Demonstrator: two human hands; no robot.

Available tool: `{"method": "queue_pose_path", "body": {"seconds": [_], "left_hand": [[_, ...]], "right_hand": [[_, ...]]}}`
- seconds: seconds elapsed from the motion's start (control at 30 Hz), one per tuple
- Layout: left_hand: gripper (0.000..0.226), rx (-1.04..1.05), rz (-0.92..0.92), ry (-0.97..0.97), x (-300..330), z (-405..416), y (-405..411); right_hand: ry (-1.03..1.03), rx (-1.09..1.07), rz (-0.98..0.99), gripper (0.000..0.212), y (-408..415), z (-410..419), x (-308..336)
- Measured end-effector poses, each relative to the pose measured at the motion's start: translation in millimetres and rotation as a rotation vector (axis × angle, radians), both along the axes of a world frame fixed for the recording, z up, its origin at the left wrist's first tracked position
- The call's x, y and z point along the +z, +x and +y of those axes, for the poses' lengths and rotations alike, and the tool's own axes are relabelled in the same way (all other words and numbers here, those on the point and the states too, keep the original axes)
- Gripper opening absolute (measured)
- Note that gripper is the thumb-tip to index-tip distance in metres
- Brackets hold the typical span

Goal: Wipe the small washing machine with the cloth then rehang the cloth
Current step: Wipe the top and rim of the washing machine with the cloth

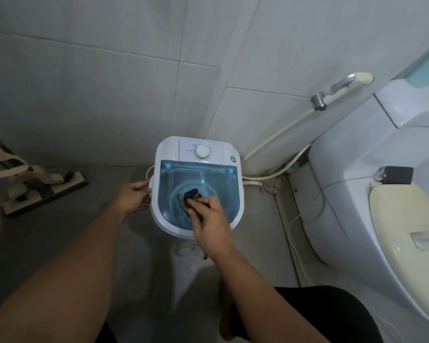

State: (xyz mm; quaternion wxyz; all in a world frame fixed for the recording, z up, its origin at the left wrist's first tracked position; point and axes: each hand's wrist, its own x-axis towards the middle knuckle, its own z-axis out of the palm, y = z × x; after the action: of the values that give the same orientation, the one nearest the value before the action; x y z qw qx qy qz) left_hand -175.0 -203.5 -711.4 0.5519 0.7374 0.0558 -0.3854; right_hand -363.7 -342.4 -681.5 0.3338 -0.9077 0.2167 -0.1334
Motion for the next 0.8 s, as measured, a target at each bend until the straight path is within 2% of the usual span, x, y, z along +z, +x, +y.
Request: {"method": "queue_pose_path", "body": {"seconds": [0.1,0.17,0.3,0.5,0.63,0.7,0.8], "left_hand": [[0.037,0.025,0.014,-0.025,-4.1,0.8,-0.7],[0.037,0.027,0.020,-0.033,-6.1,0.9,0.2],[0.036,0.028,0.032,-0.040,-8.9,1.7,2.6],[0.033,0.013,0.050,-0.075,-18.4,5.6,6.6],[0.034,-0.012,0.052,-0.068,-17.3,4.8,7.3],[0.035,-0.019,0.043,-0.068,-16.2,5.1,7.2],[0.035,-0.007,0.040,-0.070,-15.0,4.8,5.4]], "right_hand": [[0.006,-0.354,-0.015,0.029,-33.0,-46.1,-5.9],[-0.055,-0.427,0.058,0.030,-53.0,-54.0,-16.1],[-0.124,-0.326,0.034,0.032,-60.8,-16.3,-28.1],[-0.174,-0.026,0.051,0.031,-8.9,48.9,-22.8],[-0.044,0.134,0.089,0.031,25.4,35.2,-10.0],[0.039,0.095,0.043,0.030,29.7,12.6,0.6],[0.064,-0.226,-0.041,0.030,14.1,-37.9,4.9]]}}
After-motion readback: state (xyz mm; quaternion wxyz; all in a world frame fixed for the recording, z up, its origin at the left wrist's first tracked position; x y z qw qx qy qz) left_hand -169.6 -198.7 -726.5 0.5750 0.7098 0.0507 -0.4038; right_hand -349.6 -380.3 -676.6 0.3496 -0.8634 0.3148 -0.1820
